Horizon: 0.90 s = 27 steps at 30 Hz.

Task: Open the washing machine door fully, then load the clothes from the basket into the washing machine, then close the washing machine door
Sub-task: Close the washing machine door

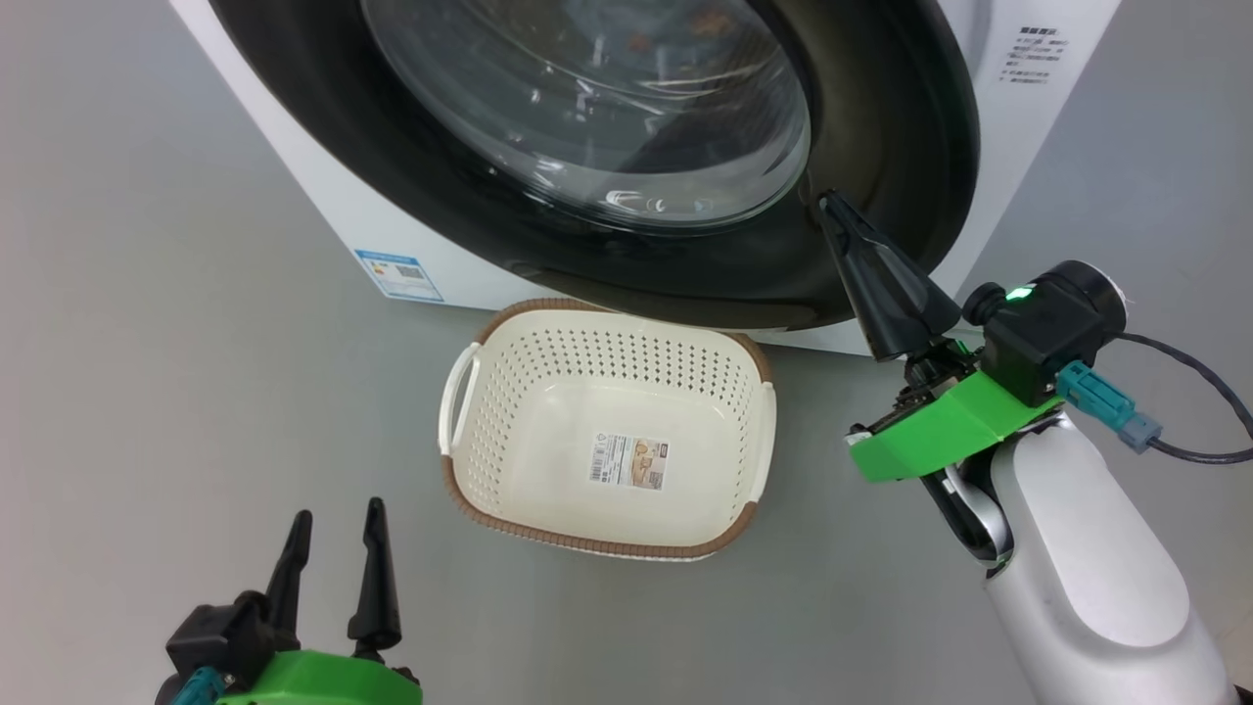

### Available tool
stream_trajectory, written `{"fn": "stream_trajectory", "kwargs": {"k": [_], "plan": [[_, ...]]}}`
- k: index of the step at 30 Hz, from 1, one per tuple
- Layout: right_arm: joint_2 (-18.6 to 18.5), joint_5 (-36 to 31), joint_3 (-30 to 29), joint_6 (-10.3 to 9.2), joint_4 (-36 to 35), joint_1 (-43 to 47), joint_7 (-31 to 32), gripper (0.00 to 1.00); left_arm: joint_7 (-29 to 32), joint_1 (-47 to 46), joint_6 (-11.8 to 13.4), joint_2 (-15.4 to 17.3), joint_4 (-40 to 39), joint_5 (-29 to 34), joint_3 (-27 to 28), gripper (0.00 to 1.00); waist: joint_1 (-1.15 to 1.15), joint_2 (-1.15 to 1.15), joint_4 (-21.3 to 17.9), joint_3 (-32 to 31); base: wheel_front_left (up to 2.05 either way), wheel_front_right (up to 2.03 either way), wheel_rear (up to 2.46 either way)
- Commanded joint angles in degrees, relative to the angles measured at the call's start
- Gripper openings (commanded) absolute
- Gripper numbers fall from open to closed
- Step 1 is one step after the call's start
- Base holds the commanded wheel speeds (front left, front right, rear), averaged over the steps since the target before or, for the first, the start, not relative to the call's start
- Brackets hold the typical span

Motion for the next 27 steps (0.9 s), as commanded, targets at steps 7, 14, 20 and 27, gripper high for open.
{"fn": "stream_trajectory", "kwargs": {"k": [7,14,20,27], "plan": [[0.6,0.5,-0.5,0.08,-0.8,-1.4,-0.3,0.00,-0.5,-1.3,0.3,0.9,-2.3,-1.2,1.5,1.00,0.00,0.00,1.2,1.7,0.00,0.00,0.00],[0.2,0.2,-0.6,0.08,-1.1,-2.4,-0.3,0.00,-0.5,-2.0,0.6,0.9,-3.6,-2.6,0.1,1.00,0.00,0.00,1.6,3.8,0.00,0.00,0.00],[-0.4,0.0,-0.7,0.08,-1.1,-3.5,-0.3,0.00,-0.5,-2.4,0.9,0.9,-4.2,-3.2,-0.7,1.00,0.00,0.00,1.7,5.3,0.00,0.00,0.00],[-1.4,-0.3,-1.1,0.08,-1.2,-5.3,-0.3,0.00,-0.5,-3.1,1.0,0.9,-4.7,-3.7,-0.5,1.00,0.00,0.00,1.6,7.6,0.00,0.00,0.00]]}}
